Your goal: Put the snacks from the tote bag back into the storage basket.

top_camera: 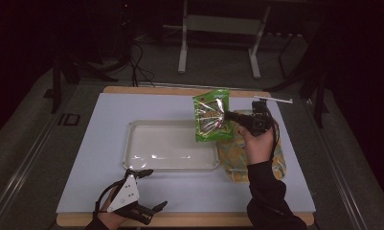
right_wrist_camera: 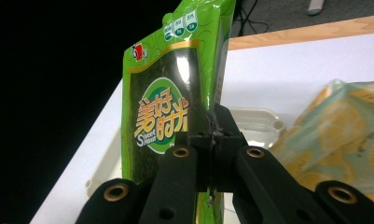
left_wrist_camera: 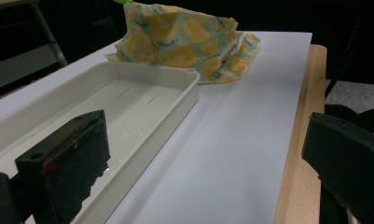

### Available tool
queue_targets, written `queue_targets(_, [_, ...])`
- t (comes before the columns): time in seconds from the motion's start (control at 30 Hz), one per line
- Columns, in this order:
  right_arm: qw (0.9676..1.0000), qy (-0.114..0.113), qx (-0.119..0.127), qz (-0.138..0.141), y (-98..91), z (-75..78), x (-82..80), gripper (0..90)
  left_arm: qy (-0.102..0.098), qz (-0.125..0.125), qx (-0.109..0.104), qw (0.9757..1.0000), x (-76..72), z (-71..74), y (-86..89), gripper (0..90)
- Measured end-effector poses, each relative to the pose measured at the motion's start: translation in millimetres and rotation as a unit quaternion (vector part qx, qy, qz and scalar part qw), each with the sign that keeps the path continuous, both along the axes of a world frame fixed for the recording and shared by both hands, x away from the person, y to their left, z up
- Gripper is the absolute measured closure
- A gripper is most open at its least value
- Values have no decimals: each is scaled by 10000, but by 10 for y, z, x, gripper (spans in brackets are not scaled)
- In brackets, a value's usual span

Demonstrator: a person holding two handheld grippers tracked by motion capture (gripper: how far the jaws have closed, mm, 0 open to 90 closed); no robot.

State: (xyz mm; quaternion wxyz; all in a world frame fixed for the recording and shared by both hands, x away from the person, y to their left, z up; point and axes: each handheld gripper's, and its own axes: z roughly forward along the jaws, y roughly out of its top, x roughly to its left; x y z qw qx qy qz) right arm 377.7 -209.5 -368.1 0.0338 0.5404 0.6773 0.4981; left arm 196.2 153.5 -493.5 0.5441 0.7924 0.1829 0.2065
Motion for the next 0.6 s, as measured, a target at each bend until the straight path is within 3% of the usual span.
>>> queue_targets(0.3, [9995,-122,302,29,144,0,-53,888,-11,-12,-8,10000,-6,4,0,13])
queue_targets(0.6, [9988,-61,484,65,278,-184,-68,888,-55,-5,-8,10000,-14,9,2,13])
